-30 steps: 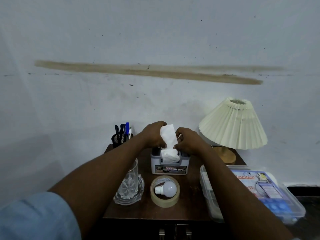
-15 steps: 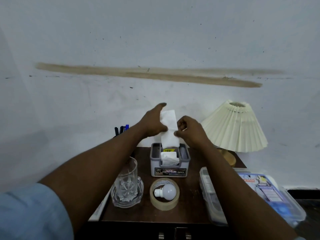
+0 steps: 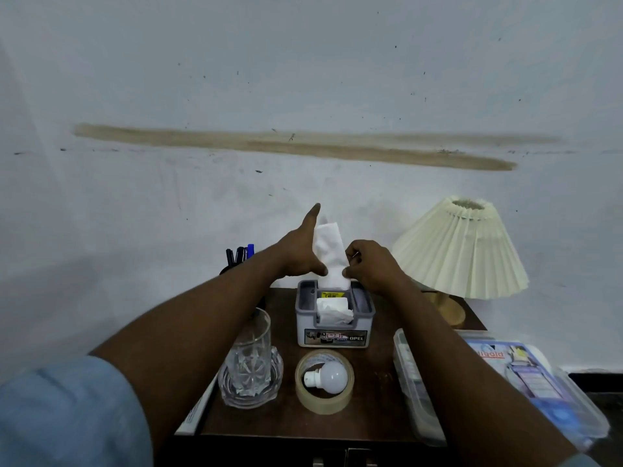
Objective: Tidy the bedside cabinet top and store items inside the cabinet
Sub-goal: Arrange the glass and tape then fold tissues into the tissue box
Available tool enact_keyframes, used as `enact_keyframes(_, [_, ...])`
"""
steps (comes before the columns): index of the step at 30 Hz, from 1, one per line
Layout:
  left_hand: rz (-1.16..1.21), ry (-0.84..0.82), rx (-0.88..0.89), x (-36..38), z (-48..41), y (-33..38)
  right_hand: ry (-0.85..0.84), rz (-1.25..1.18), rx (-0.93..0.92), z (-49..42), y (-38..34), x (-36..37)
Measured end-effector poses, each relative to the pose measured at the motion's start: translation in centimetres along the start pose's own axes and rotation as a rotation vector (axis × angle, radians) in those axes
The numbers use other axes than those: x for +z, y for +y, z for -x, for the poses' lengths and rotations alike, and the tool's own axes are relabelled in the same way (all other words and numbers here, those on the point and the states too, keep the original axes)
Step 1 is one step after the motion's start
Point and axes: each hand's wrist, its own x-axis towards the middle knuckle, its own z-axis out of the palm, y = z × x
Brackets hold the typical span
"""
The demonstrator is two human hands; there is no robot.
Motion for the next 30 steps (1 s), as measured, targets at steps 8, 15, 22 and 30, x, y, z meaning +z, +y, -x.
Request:
enact_keyframes(8, [-0.118, -0.010, -0.025, 1.2, -0.4, 0.2, 0.004, 0.086, -0.025, -0.1, 1.0, 1.1])
enact_keyframes(15, [-0.270, -0.062, -0.001, 0.1, -0.5, 1.0, -0.103, 0.026, -0.026, -0.1, 1.1, 0.9])
enact_keyframes(22, [-0.318, -0.097, -0.001, 1.0, -0.3, 1.0, -0.197, 0.118, -0.034, -0.4, 1.0, 0.6])
enact_keyframes(30, [-0.331, -0.096, -0.002, 1.8, -0.8, 0.7, -0.263, -0.028, -0.027, -1.1, 0.8, -1.2])
